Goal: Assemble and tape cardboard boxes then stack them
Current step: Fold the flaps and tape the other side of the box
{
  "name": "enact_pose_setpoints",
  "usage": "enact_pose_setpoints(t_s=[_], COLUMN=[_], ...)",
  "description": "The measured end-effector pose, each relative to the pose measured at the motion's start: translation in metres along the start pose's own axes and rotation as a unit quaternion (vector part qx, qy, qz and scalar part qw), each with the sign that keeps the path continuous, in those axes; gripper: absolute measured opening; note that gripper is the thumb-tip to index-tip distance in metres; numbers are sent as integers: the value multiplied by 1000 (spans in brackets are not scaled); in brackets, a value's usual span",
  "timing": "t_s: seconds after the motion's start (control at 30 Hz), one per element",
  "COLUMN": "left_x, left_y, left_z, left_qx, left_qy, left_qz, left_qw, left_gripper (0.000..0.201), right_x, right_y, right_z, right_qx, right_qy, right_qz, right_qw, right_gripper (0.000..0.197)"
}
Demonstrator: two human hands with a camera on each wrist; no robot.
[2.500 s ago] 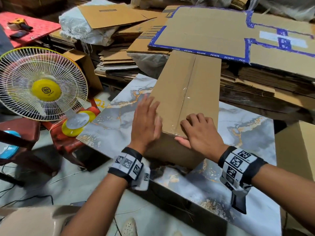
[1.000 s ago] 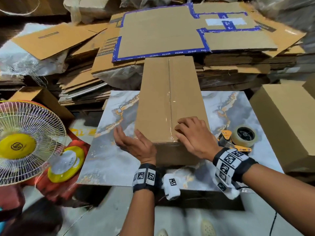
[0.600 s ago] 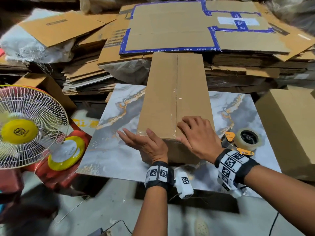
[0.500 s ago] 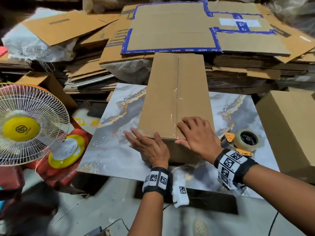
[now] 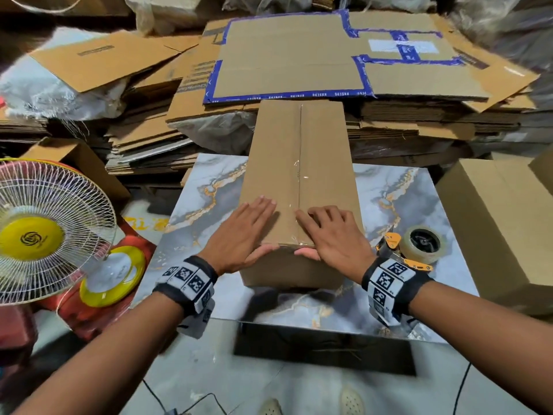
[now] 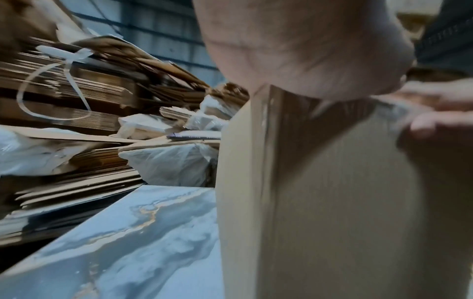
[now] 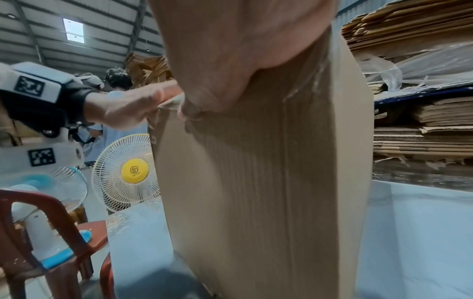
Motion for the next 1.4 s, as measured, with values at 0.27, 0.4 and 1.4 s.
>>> enact_pose_setpoints(t_s=[0.27,0.4,1.4], left_x=[4,9,3], left_y=[-1,-4,0], left_z=[-4,-4,2], left_qx=[-23,-23,-186], left_qy=[-44,-51,105], left_qz=[-27,2,-131], left_qw=[998,998,968], left_gripper=[97,107,59], right_x=[-9,-4,-5], right_y=[5,-2,44], right_z=[3,16,-50], right_qx=[8,10,163], right_qy=[-50,-49,-369], right_qz=[-9,-19,-77], right_qw=[999,999,912], right_gripper=[71,73,75])
Point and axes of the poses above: each hand's wrist, its own y-axis away from the middle knuckle, its own x-axis out of the palm, z = x × y, the point moved 6 cm from there along -y, towards the middle knuckle, and after that the axes turned 13 degrees about -y, right-handed, at the moved point
